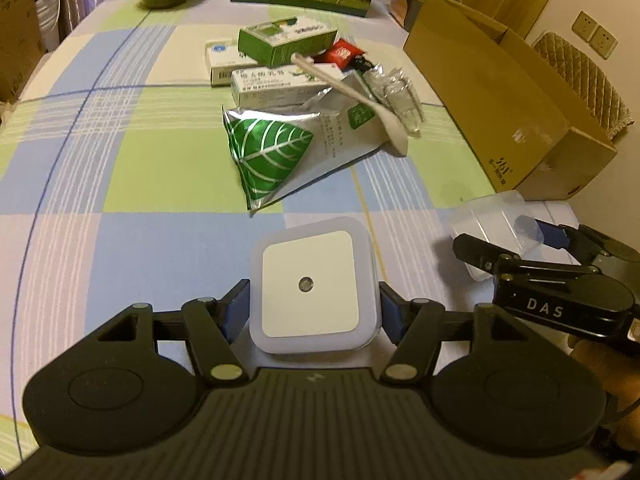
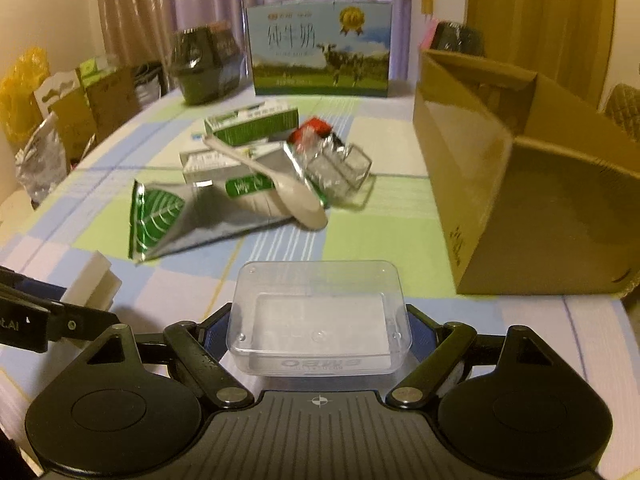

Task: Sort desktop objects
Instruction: 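Lift the night-light with the left tool while the right tool lifts the clear box, then lower both held items into the cardboard box and open both tools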

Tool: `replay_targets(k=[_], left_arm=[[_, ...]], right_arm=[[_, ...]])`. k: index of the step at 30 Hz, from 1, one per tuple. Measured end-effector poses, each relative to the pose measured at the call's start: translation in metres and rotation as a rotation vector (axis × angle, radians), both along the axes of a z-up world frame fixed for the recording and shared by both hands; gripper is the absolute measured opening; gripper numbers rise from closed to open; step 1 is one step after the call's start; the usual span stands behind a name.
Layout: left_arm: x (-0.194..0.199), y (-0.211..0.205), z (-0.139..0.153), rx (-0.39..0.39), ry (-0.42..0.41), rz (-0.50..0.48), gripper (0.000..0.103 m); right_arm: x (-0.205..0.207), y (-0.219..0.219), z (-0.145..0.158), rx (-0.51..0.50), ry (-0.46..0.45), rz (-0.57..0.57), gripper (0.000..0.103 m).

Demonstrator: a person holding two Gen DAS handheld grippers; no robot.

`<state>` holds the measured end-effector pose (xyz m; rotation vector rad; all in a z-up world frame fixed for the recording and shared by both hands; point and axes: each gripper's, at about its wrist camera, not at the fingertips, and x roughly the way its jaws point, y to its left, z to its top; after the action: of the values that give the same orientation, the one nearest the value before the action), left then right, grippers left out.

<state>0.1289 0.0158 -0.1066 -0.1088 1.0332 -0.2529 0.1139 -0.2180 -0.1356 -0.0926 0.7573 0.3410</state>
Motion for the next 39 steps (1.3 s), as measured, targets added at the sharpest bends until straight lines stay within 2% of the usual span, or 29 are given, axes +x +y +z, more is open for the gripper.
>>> replay_targets(k=[15, 26, 32, 39], left_arm=[[-0.04, -0.017, 0.062, 0.021, -0.122, -0.01, 0.061], [-0.057, -0.046, 0.087, 0.018, -0.173, -0.055, 0.061], [-0.056, -0.064, 0.094, 0.009, -0.19, -0.091, 0.061], [-0.031, -0.099, 0.105, -0.037, -0.207, -0.152, 0.061]], right_arm=[[-0.047, -0.033, 0.066, 0.061, -0.095, -0.075, 0.083], [-0.067, -0.065, 0.093, 0.08, -0.138, -0.132, 0.083], [-0.069, -0.083, 0.101, 0.088, -0.157, -0.166, 0.083], [-0.052, -0.114, 0.114, 0.088, -0.191, -0.234, 0.083]])
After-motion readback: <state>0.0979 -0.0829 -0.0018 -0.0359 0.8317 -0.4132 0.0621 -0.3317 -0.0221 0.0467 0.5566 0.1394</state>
